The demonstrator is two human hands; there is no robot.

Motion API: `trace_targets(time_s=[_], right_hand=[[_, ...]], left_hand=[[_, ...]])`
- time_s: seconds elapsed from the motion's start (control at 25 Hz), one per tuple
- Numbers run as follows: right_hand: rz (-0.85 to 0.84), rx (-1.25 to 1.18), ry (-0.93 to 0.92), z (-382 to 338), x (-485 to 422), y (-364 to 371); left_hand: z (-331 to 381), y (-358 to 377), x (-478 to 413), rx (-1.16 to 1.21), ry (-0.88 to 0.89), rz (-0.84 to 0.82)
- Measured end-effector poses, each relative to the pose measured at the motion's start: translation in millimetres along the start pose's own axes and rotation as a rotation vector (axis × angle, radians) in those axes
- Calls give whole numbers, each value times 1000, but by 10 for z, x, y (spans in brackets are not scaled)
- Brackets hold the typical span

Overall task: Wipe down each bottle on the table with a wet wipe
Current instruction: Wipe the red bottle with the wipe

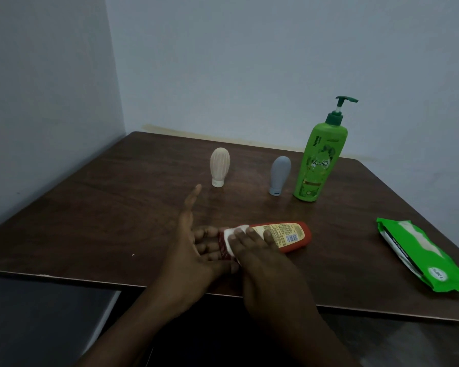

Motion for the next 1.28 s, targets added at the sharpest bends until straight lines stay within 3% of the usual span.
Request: trace_targets(time_s=[0.16,0.32,0.4,0.52,0.6,0.96,1.12,1.28], right_hand=[[-113,-75,231,649,-192,-154],[-39,-48,496,1192,-18,-315],[-51,-48,427,969,-61,-174],[-82,-126,126,259,-170,52],[-47,-131,25,38,-157,68],[119,-13,-88,72,221,-38],[90,53,-48,81,24,-100],[37,38,-131,126,186,-39]], left_hand=[[-2,-3,19,-46,-2,-10],[-18,0,0,-47,5,-5],[-10,6,0,-43,3,-1],[12,-5,18,12,-2,20],[41,17,27,68,10,17],[64,28,39,80,31,1],[78,51,43,87,42,-14],[73,32,49,79,27,5]])
Point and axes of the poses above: each hand's wrist, its own x-axis away from the middle knuckle, its own y-axis out of the palm, z = x × y, the point moved 9 cm from there along -x, towards the middle knuckle, and after that the axes turned 11 degrees about -z, right-handed, at the moved point
